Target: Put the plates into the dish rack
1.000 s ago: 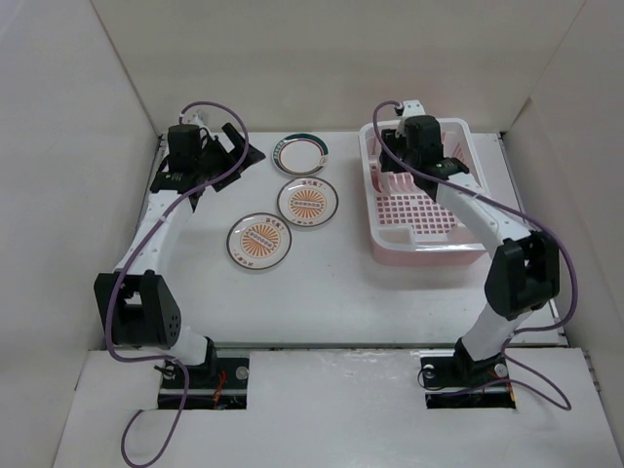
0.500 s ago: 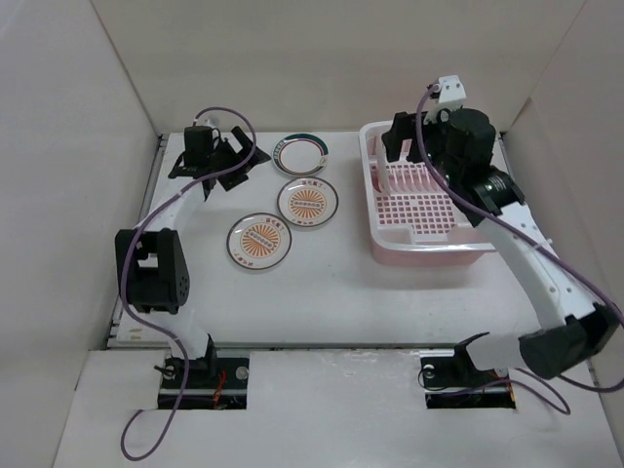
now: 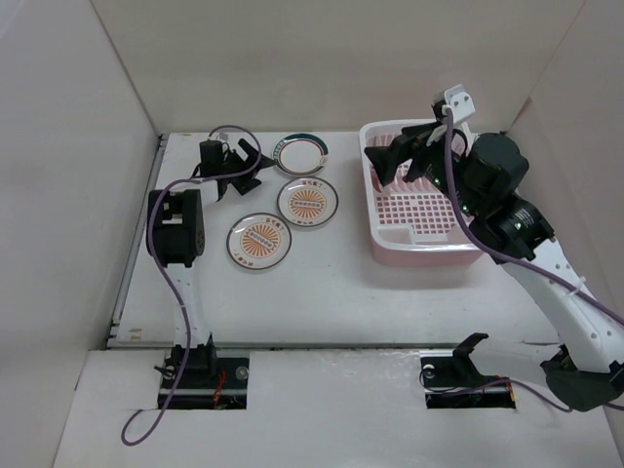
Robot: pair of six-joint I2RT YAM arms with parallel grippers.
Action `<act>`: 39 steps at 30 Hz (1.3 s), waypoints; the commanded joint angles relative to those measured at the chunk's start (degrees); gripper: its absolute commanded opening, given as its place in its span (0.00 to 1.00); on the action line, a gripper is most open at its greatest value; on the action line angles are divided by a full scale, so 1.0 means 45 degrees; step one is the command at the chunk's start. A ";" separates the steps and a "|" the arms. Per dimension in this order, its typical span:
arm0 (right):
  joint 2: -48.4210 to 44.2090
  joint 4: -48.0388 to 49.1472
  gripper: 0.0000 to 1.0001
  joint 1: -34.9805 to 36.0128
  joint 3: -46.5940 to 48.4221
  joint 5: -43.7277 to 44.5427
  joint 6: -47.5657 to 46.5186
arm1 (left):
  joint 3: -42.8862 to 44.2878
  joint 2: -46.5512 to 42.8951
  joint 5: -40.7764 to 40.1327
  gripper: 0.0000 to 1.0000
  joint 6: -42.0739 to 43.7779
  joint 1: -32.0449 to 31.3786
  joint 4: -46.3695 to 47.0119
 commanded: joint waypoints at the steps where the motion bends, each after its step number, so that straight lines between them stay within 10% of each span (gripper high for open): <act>1: -0.0496 0.0540 0.93 0.0398 0.0010 -0.0093 -0.0268 | 0.1220 0.0674 0.0159 0.91 -0.0267 -0.0169 0.0786; 10: -0.0867 0.0422 0.93 0.0517 -0.0107 0.0043 -0.0501 | 0.4092 0.2571 -0.0387 0.57 -0.0851 -0.0423 0.0102; 23: -0.0615 0.0540 0.94 0.0517 -0.0107 0.0726 -0.0620 | 0.5147 0.3508 -0.1111 0.56 -0.1086 -0.0540 -0.0503; 39: -0.0496 0.0422 0.94 0.0517 -0.0107 0.0727 -0.0737 | 0.6164 0.4623 -0.1111 0.31 -0.1439 -0.0892 -0.0503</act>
